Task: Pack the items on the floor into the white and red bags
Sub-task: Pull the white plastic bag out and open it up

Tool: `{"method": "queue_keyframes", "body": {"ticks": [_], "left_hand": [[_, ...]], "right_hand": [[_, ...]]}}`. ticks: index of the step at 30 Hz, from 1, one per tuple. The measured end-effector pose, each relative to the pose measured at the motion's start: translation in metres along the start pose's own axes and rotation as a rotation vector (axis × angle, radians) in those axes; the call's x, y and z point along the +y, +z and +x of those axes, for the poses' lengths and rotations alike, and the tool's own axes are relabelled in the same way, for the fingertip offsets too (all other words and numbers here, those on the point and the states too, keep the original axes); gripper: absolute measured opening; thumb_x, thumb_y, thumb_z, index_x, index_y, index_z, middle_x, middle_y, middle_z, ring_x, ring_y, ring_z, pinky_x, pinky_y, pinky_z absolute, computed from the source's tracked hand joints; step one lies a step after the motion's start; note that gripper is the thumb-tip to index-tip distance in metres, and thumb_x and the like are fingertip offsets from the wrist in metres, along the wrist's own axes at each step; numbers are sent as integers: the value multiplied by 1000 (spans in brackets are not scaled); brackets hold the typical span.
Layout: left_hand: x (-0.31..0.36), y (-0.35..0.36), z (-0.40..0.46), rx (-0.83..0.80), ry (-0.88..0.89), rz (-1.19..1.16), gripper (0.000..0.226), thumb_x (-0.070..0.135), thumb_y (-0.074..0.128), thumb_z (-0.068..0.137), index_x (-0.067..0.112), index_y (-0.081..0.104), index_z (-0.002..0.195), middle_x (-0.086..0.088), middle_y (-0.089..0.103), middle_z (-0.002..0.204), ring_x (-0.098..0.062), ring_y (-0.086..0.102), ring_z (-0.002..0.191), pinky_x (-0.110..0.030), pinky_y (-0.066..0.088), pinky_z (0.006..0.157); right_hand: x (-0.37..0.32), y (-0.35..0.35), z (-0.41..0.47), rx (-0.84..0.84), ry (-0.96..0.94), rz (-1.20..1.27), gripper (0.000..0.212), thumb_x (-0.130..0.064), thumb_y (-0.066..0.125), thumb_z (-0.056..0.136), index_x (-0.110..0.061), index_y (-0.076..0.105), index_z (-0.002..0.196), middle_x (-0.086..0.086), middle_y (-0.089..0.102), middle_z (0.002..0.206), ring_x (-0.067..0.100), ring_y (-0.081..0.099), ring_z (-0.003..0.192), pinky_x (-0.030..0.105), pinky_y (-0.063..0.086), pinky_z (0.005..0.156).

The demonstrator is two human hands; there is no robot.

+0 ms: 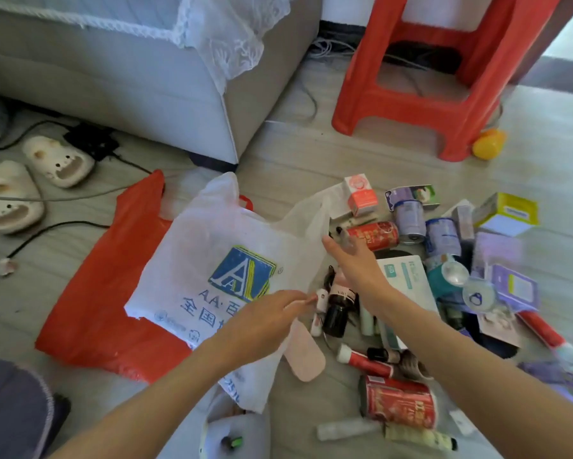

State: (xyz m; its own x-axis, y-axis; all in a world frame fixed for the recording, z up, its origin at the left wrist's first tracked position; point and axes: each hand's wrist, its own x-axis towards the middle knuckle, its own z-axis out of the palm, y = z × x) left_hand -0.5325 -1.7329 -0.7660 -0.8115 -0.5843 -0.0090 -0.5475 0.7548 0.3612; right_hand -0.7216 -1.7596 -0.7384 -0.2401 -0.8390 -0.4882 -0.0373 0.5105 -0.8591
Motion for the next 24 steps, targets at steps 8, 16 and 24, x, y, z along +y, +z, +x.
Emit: {"method": "queue_keyframes", "body": {"ticks": [8, 16, 24], "left_hand": [[-85, -12, 69, -211, -364, 338, 86, -7, 46, 79, 15, -2, 148, -7, -7, 156, -26, -5, 144, -39, 11, 116], [-120, 5, 74, -92, -53, 489, 52, 5, 84, 36, 15, 65, 84, 0, 60, 72, -21, 64, 75, -43, 26, 108], [-81, 0, -11, 255, 37, 358, 36, -9, 59, 59, 15, 47, 83, -5, 56, 74, -20, 47, 79, -42, 34, 101]], "right_hand": [[19, 15, 48, 93, -515, -825, 59, -31, 55, 89, -12, 34, 140, 8, 38, 144, 25, 30, 135, 40, 25, 112], [54, 21, 68, -230, -496, -1245, 56, -38, 32, 98, -17, 16, 147, 4, 38, 146, 19, 21, 142, 43, 4, 117], [54, 16, 26, -135, -620, -1087, 46, -42, 33, 94, -16, 56, 123, 3, 64, 109, 24, 57, 107, 40, 39, 96]]}}
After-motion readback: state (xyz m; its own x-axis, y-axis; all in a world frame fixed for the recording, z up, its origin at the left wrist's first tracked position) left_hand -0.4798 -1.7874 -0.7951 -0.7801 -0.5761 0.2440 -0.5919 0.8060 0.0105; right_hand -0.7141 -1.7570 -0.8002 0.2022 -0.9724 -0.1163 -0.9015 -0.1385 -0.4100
